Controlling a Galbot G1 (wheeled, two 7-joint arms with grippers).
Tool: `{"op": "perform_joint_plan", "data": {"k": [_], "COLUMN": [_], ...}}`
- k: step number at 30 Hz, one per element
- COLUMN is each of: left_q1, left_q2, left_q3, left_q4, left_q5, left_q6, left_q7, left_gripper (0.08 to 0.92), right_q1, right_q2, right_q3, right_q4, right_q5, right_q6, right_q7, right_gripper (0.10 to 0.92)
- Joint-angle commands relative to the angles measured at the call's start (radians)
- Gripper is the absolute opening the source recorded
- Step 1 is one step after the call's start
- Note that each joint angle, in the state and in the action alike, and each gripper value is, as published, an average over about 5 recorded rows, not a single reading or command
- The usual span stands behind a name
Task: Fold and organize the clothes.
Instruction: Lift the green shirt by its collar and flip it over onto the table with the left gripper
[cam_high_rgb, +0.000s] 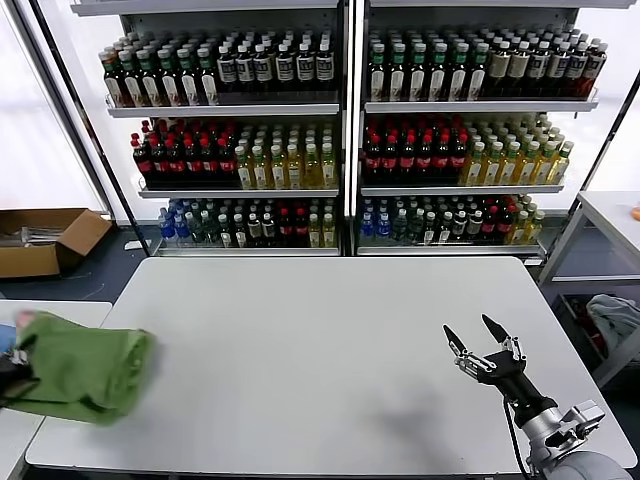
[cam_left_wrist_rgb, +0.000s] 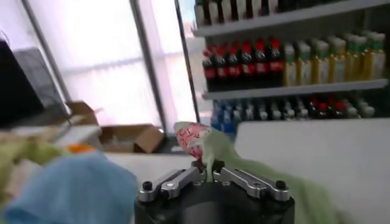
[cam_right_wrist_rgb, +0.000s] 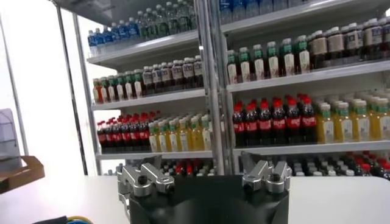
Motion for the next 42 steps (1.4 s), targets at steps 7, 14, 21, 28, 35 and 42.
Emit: {"op": "perform_joint_plan", "data": {"k": [7, 14, 21, 28, 35, 42], "left_q1": [-0.064, -0.211, -0.469, -0.621, -0.662, -0.679], "left_q2": [0.03, -0.062, -0.094, -0.17, -0.299, -0.336], "left_q3": [0.385, 0.845, 1.102, 1.217, 1.217, 1.132], "left_q4": [-0.24, -0.154, -0.177, -0.083, -0.03, -0.052], "left_q5": [0.174, 0.215, -0.269, -0.506, -0.65, -0.638], "left_q6": [0.081, 0.081, 0.083, 0.081, -0.02, -0.166], "left_q7": [-0.059, -0.181, -0.472, -0.61, -0.6, -0.481], "left_gripper": [0.113, 0.113, 0.113, 0.113, 0.113, 0.214], "right_q1": [-0.021, -0.039, -0.05, -0.049, -0.007, 0.174], "right_q2": [0.005, -0.003, 0.003, 0.012, -0.044, -0.064], "right_q3": [0.022, 0.048, 0.043, 0.001, -0.126, -0.363], "right_q4": [0.014, 0.051, 0.069, 0.073, 0.038, -0.001], "right_q5": [0.005, 0.013, -0.004, -0.066, -0.118, -0.028], "right_q6": [0.013, -0.001, -0.02, -0.042, -0.106, -0.229], "right_q7": [-0.003, 0.003, 0.015, 0.055, 0.132, 0.235], "right_gripper": [0.823, 0.823, 0.823, 0.823, 0.823, 0.823]}}
